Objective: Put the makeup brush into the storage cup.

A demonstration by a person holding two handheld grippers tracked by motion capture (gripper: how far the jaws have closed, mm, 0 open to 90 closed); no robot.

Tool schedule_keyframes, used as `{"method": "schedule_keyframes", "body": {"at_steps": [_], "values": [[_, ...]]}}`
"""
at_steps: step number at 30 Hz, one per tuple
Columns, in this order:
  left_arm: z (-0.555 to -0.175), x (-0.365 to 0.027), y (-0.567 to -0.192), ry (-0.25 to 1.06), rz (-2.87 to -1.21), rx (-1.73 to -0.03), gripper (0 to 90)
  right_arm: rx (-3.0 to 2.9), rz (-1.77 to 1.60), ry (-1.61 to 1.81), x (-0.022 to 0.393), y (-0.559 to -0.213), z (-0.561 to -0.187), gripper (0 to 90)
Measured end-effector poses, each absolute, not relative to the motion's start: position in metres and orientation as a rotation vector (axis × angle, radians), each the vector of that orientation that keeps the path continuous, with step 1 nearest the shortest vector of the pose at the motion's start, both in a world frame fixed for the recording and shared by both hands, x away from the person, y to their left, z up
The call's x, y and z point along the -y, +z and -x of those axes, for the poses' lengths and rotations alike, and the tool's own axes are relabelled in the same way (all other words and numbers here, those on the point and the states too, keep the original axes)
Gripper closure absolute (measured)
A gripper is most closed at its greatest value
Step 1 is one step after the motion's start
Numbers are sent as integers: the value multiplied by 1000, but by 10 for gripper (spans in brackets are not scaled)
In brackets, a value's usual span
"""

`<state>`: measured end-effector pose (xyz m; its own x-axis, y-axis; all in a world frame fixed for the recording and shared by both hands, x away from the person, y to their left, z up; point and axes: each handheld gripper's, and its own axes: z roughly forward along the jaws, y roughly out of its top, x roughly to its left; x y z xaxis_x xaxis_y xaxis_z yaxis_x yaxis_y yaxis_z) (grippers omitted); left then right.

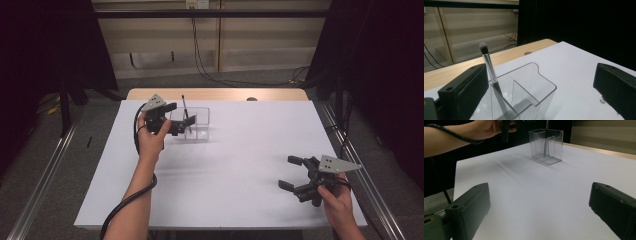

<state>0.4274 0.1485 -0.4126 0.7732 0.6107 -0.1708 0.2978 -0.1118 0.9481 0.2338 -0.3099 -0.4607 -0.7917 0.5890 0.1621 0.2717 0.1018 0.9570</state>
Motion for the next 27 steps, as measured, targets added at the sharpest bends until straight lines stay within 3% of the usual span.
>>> {"method": "schedule_keyframes", "body": {"at_steps": [27], "values": [[-418, -157, -420, 287, -1701, -712, 0, -2111, -866, 1733, 314, -460, -228, 28]]}}
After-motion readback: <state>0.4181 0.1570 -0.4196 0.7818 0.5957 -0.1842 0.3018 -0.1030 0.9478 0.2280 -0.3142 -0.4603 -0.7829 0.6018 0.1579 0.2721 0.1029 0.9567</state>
